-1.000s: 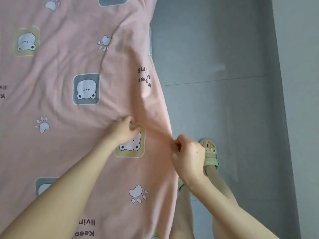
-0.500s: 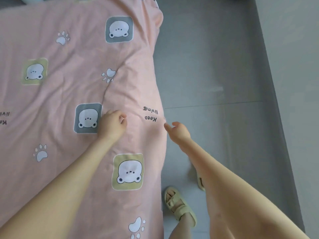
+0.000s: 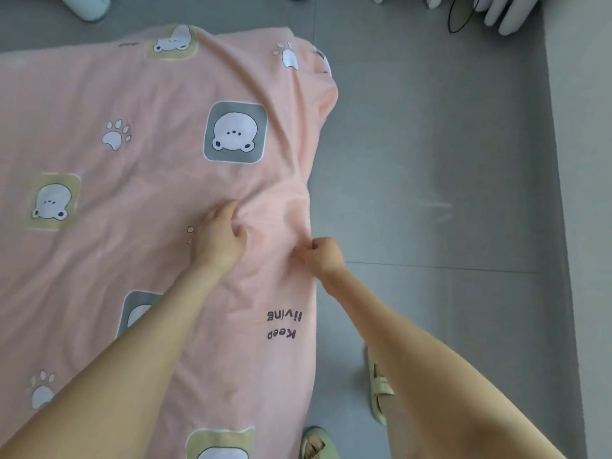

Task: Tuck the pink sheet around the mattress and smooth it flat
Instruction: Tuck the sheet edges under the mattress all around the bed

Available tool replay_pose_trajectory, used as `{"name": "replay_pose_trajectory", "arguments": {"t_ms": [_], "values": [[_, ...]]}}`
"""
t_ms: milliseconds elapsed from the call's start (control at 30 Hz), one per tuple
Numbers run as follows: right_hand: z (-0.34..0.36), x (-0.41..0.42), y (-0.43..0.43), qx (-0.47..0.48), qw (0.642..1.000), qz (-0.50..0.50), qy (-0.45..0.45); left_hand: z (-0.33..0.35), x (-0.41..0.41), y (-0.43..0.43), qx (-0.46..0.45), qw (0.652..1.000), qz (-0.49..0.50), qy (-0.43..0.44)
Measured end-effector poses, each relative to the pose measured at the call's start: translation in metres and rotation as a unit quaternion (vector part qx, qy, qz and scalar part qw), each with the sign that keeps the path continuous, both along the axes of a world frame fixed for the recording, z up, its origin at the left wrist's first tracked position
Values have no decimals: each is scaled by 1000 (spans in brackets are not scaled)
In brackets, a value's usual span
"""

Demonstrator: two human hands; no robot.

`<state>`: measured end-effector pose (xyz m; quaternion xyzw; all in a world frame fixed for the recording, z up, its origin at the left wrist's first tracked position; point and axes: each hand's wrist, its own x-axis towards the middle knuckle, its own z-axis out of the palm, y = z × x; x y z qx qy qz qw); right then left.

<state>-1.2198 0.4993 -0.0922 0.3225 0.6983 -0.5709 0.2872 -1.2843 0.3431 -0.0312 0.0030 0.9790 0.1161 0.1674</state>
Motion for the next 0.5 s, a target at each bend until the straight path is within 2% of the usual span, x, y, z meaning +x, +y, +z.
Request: {"name": "replay_pose_trajectory", "arguments": {"t_ms": [33, 67, 133, 167, 200, 233, 267, 300, 333, 400, 433, 500], "values": [[9, 4, 8, 79, 996, 22, 40, 0, -6, 2, 2, 1000, 5, -6], [28, 10, 14, 171, 977, 37, 122, 2, -12, 5, 2, 1000, 7, -10], [64, 26, 19, 306, 896, 36, 321, 5, -23, 10, -2, 1000, -12, -4], [76, 30, 18, 331, 869, 31, 365, 5, -30, 12, -12, 999, -35, -9], [81, 26, 18, 339, 866, 39, 365, 5, -37, 12, -22, 998, -56, -28], [81, 16, 20, 318, 890, 59, 321, 5, -43, 11, -27, 995, -70, -61], [77, 2, 23, 260, 931, 80, 242, 5, -48, 11, -27, 992, -73, -99], [68, -11, 30, 171, 971, 71, 149, 5, -53, 11, -22, 989, -70, -127], [59, -24, 38, 82, 993, 38, 80, 6, -57, 12, -14, 989, -64, -135], [42, -53, 52, -26, 997, -78, 5, 9, -67, 18, 5, 994, -61, -93], [35, -67, 56, -51, 991, -118, -24, 11, -74, 22, 6, 995, -71, -63], [24, -95, 63, -55, 987, -136, -71, 10, -91, 26, -10, 994, -102, -28]]}}
